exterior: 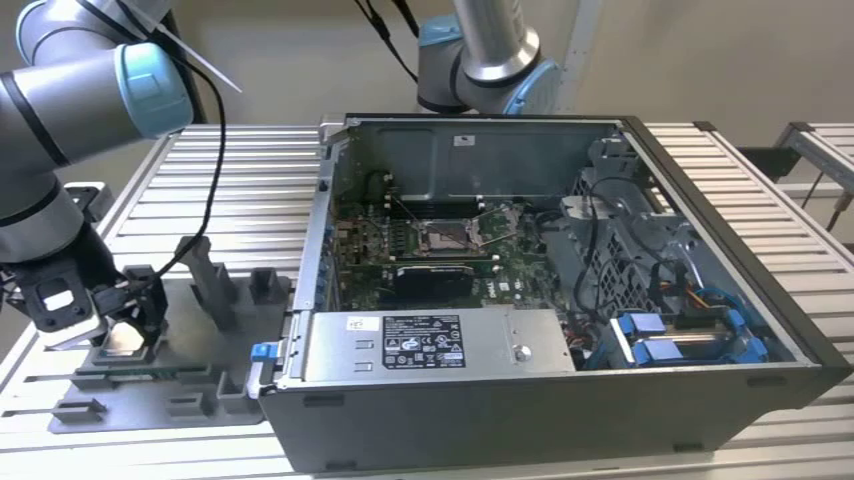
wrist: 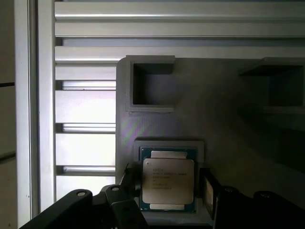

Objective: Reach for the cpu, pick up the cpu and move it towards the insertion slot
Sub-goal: 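Pick up the cpu and move it towards the insertion slot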

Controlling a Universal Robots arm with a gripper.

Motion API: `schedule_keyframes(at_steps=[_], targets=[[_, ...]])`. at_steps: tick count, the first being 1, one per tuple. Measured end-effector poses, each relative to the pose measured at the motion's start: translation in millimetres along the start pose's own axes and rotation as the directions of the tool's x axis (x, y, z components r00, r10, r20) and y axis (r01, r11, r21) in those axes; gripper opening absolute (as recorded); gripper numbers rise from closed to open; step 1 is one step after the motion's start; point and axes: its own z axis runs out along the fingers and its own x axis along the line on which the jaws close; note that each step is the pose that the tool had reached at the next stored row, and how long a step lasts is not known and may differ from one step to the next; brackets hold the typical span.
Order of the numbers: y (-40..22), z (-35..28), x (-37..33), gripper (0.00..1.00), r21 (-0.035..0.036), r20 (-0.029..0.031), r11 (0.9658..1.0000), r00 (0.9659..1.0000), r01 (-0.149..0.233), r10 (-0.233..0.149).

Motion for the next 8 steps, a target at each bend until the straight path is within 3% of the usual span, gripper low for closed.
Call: schedule_keyframes(at_steps=[7, 8], targets=[[0.0, 0.0, 0.1, 1.00, 0.0000, 0.0000, 1.0000, 1.0000, 0.000, 0.000], [0.0, 0.0, 0.1, 0.00, 0.0001, -0.0001, 1.0000, 1.0000, 0.000, 0.000]])
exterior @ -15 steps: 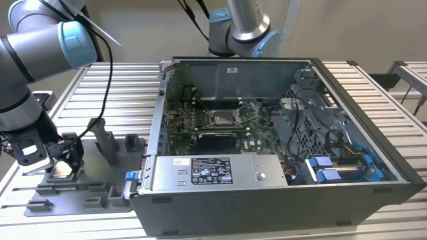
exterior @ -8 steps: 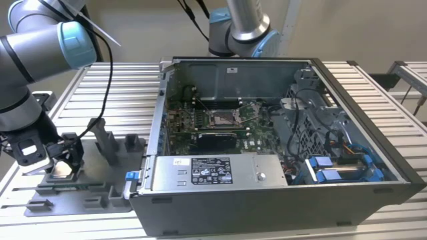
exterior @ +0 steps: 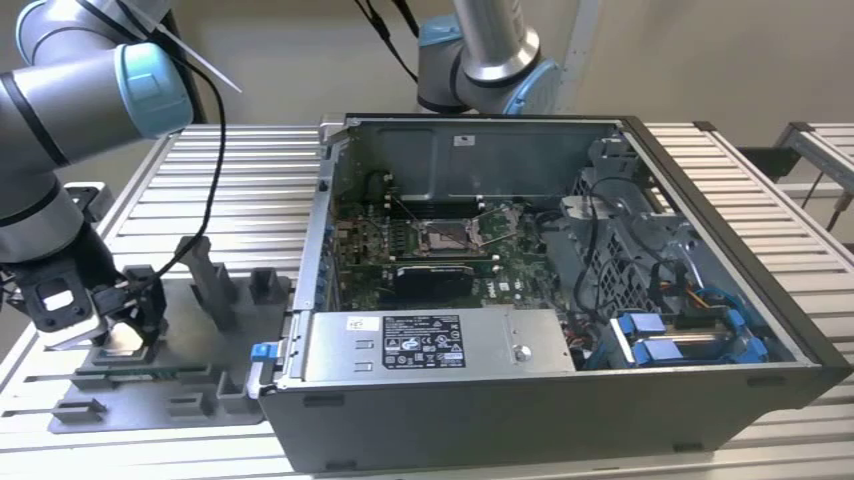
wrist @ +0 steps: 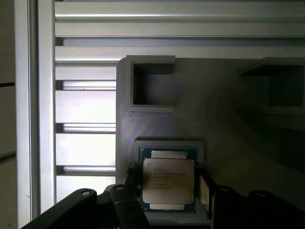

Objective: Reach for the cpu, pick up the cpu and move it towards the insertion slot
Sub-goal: 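Pick up the cpu and move it towards the insertion slot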

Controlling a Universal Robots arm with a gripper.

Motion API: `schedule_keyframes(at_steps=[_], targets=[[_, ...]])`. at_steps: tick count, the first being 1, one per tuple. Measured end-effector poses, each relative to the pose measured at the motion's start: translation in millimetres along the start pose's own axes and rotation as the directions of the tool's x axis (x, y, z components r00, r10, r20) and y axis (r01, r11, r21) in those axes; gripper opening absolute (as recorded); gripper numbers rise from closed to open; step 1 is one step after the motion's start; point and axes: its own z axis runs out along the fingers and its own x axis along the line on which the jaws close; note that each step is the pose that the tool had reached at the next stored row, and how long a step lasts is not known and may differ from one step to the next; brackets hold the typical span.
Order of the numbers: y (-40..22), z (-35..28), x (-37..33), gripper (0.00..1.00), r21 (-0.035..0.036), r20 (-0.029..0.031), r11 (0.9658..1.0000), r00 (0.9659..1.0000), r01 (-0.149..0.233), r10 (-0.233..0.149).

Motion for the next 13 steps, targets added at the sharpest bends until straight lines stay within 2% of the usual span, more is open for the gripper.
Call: schedule_keyframes(at_steps=[9, 13], targets=[[0.0, 0.0, 0.1, 0.00, -0.0002, 0.0003, 1.0000, 1.0000, 0.000, 0.000], [0.2, -4.0, 0.1, 0.00, -0.0001, 0.0001, 1.0000, 1.0000, 0.000, 0.000]])
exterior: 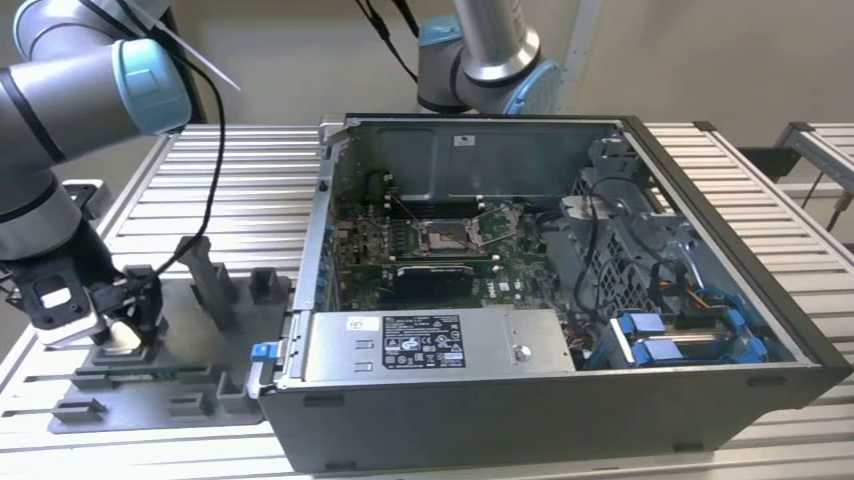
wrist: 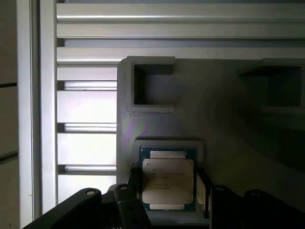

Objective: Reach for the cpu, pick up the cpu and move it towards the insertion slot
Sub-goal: 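Pick up the cpu and move it towards the insertion slot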

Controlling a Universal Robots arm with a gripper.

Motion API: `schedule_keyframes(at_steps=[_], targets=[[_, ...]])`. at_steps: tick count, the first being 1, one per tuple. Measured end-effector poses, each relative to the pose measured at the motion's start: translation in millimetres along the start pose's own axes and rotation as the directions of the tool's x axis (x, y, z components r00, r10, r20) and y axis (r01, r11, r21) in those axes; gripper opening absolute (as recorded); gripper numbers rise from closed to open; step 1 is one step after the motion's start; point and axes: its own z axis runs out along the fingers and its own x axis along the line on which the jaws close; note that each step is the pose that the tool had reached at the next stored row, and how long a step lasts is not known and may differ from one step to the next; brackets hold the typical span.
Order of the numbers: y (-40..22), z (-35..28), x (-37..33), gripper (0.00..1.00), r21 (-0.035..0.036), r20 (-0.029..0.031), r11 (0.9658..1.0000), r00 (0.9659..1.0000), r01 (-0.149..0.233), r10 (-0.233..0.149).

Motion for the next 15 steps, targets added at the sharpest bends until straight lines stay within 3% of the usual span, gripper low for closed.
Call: schedule_keyframes(at_steps=[15], targets=[[0.7, -20.3, -0.1, 0.00, 0.0001, -0.0001, 1.0000, 1.0000, 0.000, 0.000]])
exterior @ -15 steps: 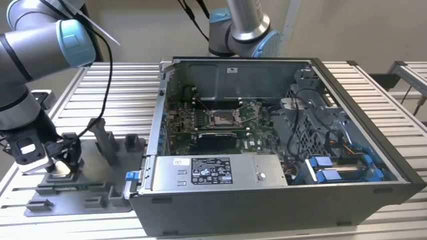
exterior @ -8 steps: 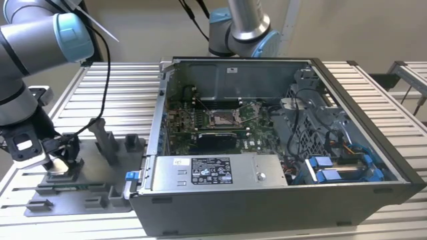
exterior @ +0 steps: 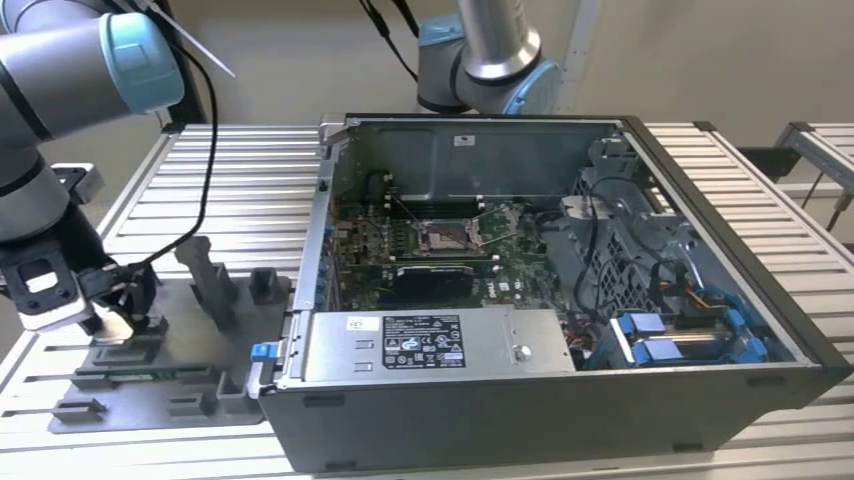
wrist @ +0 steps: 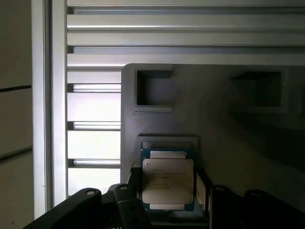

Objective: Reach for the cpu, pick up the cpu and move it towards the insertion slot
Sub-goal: 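Pick up the cpu and move it towards the insertion slot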

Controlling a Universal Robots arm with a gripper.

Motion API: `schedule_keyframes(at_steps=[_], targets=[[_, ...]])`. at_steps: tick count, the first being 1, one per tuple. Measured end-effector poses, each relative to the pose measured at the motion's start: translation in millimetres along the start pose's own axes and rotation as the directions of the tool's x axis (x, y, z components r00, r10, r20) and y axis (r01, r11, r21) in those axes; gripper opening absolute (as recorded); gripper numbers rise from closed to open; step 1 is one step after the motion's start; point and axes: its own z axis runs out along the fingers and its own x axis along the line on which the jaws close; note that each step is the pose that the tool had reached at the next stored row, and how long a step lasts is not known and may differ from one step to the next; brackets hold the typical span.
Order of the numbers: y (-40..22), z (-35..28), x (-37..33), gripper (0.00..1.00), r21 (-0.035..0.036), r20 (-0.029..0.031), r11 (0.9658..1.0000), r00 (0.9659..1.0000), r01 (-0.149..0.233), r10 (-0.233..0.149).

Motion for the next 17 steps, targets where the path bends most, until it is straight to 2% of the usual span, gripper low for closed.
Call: schedule_keyframes(at_steps=[17], targets=[[0.8, -21.2, 0.0, 0.00, 0.0000, 0.0000, 1.0000, 1.0000, 0.000, 0.000]])
